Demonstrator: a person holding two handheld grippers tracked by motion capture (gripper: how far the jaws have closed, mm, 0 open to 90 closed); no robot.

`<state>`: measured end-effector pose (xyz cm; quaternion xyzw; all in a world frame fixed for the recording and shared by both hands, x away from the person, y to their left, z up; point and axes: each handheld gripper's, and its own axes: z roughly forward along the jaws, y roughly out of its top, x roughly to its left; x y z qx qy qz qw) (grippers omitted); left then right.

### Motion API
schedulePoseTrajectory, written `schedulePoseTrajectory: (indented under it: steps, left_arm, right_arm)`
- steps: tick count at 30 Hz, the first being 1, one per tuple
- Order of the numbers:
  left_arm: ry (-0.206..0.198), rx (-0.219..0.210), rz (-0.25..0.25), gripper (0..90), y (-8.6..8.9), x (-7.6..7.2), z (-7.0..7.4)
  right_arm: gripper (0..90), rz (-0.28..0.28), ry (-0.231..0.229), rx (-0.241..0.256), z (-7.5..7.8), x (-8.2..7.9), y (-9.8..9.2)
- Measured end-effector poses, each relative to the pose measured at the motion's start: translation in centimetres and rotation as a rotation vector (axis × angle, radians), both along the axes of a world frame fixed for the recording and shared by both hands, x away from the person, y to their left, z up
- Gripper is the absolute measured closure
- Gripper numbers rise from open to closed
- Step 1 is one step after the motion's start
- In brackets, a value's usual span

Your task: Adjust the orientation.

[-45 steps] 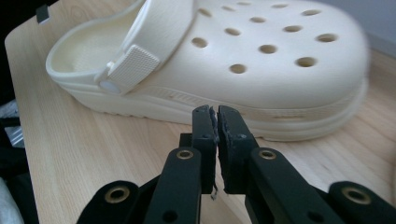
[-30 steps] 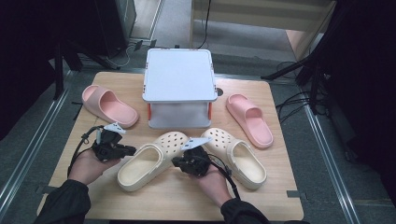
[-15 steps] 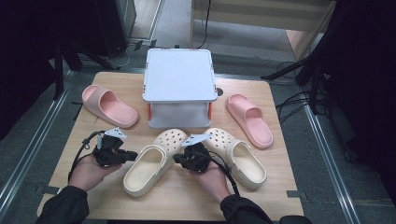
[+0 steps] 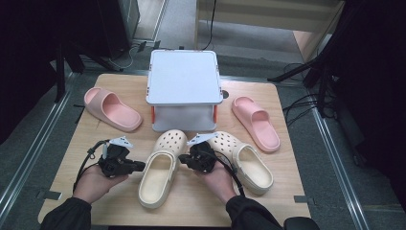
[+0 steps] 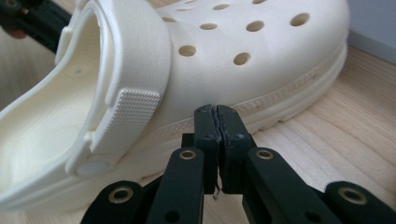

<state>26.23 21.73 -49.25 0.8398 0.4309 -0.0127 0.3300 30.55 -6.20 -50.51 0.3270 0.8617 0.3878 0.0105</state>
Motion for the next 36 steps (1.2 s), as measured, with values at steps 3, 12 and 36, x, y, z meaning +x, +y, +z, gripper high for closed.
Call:
schedulePoseTrajectory:
  steps: [3,12,36]
  left_arm:
    - [0.005,-0.007,-0.018,85.6,-0.4,-0.1,0.0]
    - [0.008,-0.02,-0.028,80.7,-1.2,0.1,-0.2]
    - [-0.057,-0.041,0.005,35.2,1.0,1.1,1.8]
  right_arm:
    - [88.6,-0.013,-0.005,-0.002,0.0,0.3,-0.1]
    - [88.1,-0.037,-0.01,0.0,0.0,0.9,-0.6]
    - [60.8,0.033,-0.035,0.058,3.8,-2.2,-6.0]
